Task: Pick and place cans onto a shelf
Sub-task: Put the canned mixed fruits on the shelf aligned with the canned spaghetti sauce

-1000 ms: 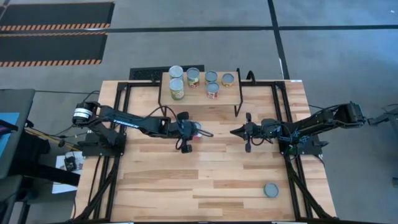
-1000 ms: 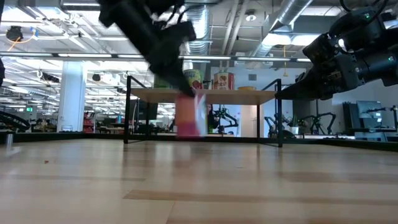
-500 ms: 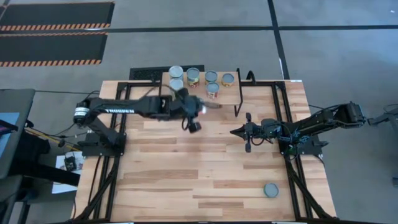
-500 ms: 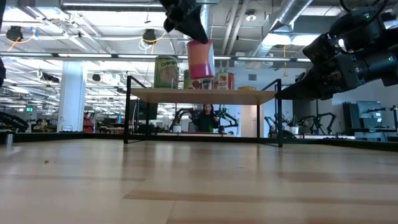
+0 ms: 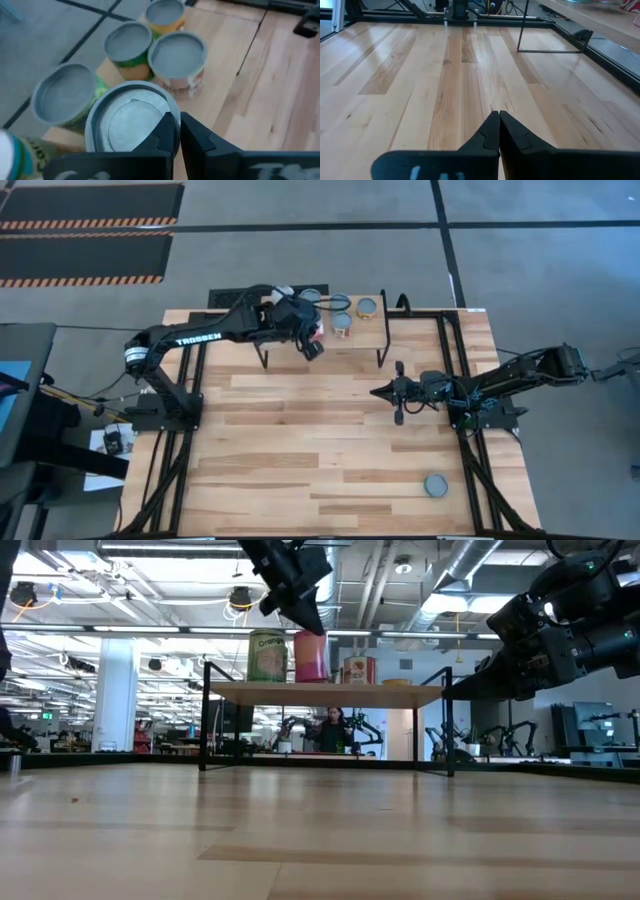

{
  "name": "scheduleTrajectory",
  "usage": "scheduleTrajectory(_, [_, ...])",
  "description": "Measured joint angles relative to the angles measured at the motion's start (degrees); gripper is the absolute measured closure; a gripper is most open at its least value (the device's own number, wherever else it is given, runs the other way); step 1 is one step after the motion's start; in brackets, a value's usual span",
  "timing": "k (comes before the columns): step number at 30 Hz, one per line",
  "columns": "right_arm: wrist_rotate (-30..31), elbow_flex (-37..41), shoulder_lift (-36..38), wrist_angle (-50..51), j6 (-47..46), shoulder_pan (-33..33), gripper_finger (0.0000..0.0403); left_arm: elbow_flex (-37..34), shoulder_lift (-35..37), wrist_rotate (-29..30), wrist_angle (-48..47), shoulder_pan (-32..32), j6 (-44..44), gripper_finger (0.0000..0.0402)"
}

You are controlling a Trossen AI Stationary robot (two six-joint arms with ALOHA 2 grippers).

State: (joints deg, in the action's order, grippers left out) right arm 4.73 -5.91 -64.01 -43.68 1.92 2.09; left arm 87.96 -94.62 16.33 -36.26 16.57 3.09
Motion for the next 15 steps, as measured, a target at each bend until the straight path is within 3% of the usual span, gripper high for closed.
scheduleTrajectory(15, [-0.01,0.0,0.0,0.04,0.02,-0.02,0.0384,-0.15,-1.14,-0.84,0.25,0.79,-0.48,0.0373])
